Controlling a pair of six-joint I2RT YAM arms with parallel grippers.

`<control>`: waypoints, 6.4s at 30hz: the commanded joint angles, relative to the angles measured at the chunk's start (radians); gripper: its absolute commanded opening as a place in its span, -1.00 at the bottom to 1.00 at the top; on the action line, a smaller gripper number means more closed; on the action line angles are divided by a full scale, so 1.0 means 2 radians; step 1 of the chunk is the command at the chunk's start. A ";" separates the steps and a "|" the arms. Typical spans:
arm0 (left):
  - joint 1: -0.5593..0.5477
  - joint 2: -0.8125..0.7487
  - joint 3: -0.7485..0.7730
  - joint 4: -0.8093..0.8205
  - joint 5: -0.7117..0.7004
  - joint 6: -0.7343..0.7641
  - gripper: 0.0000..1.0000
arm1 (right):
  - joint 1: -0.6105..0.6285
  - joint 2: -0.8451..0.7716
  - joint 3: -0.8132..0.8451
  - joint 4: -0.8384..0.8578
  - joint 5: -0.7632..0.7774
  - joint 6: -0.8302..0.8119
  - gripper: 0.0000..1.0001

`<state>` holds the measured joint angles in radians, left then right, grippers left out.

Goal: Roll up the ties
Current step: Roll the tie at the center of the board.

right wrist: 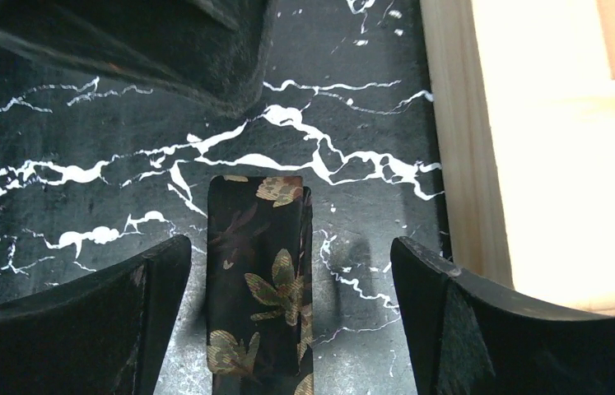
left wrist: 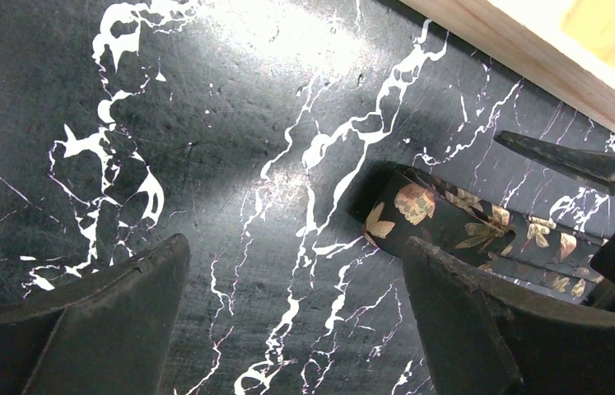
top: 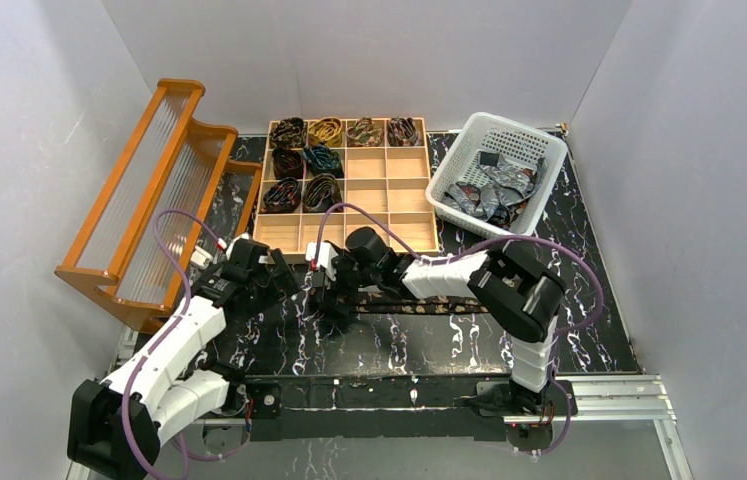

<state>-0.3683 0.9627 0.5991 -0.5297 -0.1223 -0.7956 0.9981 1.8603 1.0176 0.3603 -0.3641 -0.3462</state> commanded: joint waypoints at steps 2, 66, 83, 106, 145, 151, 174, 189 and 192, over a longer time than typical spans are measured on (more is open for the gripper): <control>0.003 -0.016 -0.003 -0.028 -0.013 0.007 0.97 | 0.002 0.028 0.037 -0.040 -0.038 -0.021 0.97; 0.004 -0.035 -0.063 0.058 0.027 0.001 0.97 | -0.038 -0.105 -0.055 -0.096 0.065 0.644 0.41; 0.004 -0.019 -0.076 0.091 0.057 0.008 0.97 | -0.038 -0.047 -0.013 -0.145 0.061 0.646 0.01; 0.004 0.026 -0.123 0.241 0.154 0.024 0.97 | -0.062 0.010 0.008 -0.197 0.035 0.614 -0.44; 0.004 0.148 -0.181 0.444 0.282 0.046 0.27 | -0.088 0.061 0.031 -0.222 -0.015 0.596 -0.56; 0.004 0.143 -0.189 0.449 0.284 0.045 0.00 | -0.089 0.065 0.034 -0.222 -0.018 0.597 -0.55; 0.003 0.139 -0.158 0.393 0.263 -0.038 -0.81 | -0.090 -0.059 -0.001 -0.232 0.078 0.388 0.25; 0.004 0.108 -0.120 0.282 0.229 -0.003 -0.83 | -0.079 -0.038 -0.024 -0.241 0.036 0.465 -0.11; 0.003 0.102 -0.120 0.271 0.233 0.001 -0.85 | -0.078 -0.053 -0.022 -0.248 0.052 0.468 -0.11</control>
<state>-0.3599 1.1942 0.3389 0.1200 0.3725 -0.8318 0.8280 1.7802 0.9916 -0.0956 -0.2745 0.5652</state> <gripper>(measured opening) 0.143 0.445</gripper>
